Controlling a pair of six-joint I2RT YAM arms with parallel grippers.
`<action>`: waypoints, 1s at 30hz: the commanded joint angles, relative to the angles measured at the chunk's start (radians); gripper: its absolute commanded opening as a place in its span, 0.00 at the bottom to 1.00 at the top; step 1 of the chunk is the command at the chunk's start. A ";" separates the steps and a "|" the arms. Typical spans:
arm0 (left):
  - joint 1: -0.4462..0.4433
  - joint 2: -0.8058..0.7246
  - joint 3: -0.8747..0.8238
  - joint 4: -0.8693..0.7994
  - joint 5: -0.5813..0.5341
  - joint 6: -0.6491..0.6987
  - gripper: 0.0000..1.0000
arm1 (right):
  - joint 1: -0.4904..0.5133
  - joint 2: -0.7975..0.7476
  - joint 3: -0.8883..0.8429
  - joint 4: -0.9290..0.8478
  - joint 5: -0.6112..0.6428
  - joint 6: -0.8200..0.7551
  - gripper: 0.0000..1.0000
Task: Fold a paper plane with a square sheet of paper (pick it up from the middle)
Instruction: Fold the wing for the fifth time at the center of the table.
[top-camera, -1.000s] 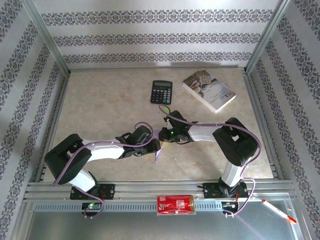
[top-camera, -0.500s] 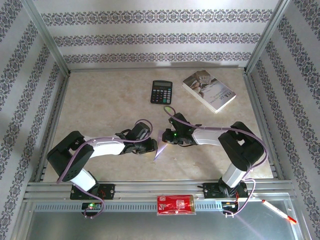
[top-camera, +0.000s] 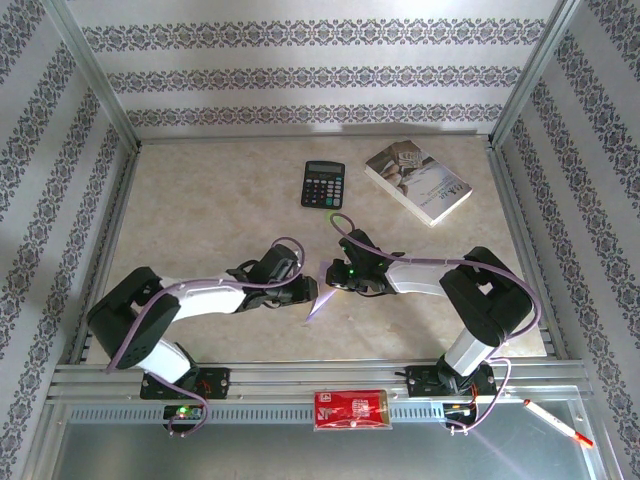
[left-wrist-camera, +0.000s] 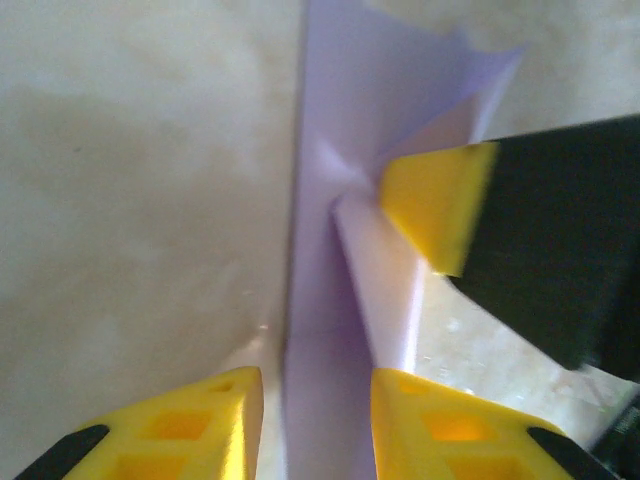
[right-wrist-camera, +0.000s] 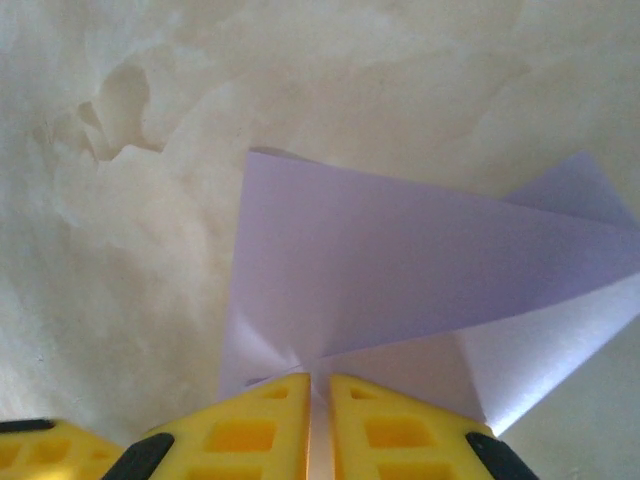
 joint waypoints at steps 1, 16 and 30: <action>-0.024 -0.052 -0.042 0.143 0.044 0.019 0.33 | 0.011 -0.013 -0.017 -0.012 0.028 0.011 0.14; -0.053 0.010 -0.011 0.109 0.076 0.033 0.19 | 0.010 -0.008 -0.014 -0.011 0.029 0.010 0.14; -0.052 0.044 -0.019 0.116 0.067 0.002 0.16 | 0.009 -0.009 -0.011 -0.013 0.029 0.008 0.14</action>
